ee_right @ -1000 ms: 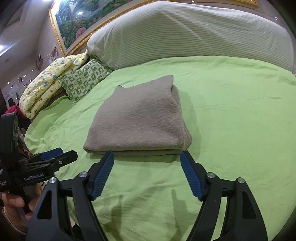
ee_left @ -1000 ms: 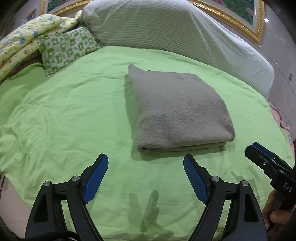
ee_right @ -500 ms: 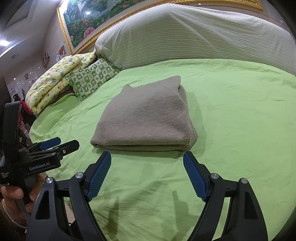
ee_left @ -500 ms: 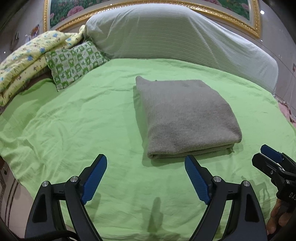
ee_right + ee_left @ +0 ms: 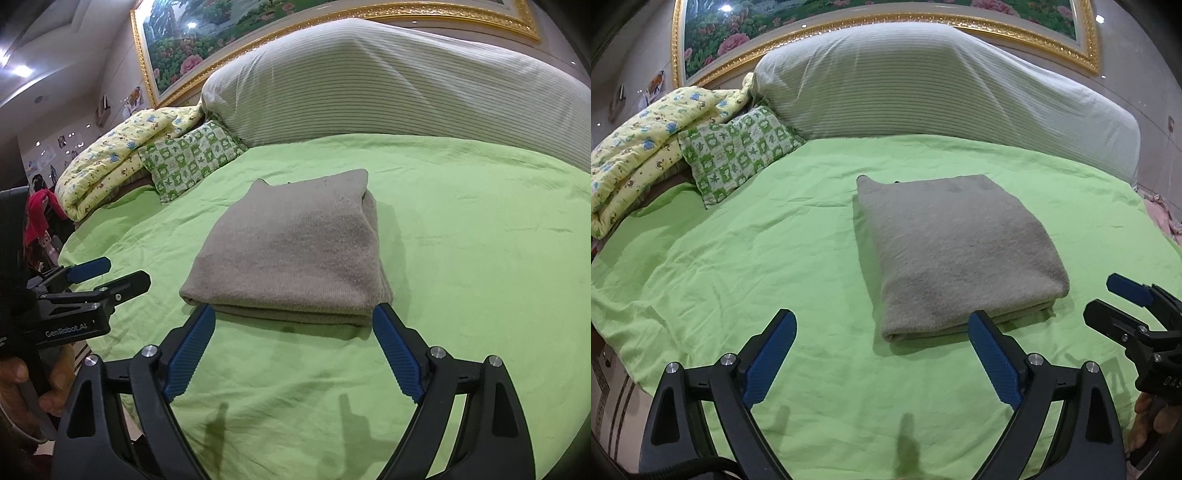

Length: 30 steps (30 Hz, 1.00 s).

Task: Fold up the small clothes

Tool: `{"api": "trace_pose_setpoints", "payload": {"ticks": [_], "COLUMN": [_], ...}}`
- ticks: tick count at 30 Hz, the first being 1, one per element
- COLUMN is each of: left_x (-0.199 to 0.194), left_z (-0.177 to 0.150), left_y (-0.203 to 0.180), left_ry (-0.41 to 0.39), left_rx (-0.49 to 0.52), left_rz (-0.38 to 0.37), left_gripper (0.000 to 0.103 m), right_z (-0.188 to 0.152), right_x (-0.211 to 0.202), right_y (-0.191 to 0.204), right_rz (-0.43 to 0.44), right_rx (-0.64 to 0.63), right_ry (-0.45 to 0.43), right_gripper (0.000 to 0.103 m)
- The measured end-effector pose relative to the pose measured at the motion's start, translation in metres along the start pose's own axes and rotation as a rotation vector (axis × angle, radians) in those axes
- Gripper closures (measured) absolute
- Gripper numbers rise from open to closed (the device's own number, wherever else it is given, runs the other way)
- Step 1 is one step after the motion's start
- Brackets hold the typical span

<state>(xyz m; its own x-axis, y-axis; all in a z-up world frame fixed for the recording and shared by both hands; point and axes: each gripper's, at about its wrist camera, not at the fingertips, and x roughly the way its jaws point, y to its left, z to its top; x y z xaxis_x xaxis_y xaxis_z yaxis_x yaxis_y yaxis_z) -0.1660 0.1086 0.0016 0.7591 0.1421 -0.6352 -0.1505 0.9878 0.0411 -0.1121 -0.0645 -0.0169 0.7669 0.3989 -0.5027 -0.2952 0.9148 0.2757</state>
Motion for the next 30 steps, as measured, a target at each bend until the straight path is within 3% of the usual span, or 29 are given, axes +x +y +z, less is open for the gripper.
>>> {"api": "trace_pose_setpoints", "payload": {"ticks": [10,17,30], "left_x": [0.026,0.048,0.059], "left_z": [0.002,-0.004,-0.006], "left_y": [0.004,0.006,0.009], "left_ry": [0.011,0.042,0.055], "left_rx": [-0.021,-0.039,-0.046], "left_rz": [-0.043,-0.009,-0.015], "left_gripper": [0.008,0.008,0.008], "right_z": [0.02,0.016,0.005], "right_x": [0.016,0.033,0.047], "right_y": [-0.003,-0.007,-0.006], "right_rz": [-0.009,-0.011,0.007], "right_rx": [-0.053,-0.047,-0.052], "right_ry": [-0.009,0.001,0.034], "right_gripper": [0.009,0.008,0.008]}}
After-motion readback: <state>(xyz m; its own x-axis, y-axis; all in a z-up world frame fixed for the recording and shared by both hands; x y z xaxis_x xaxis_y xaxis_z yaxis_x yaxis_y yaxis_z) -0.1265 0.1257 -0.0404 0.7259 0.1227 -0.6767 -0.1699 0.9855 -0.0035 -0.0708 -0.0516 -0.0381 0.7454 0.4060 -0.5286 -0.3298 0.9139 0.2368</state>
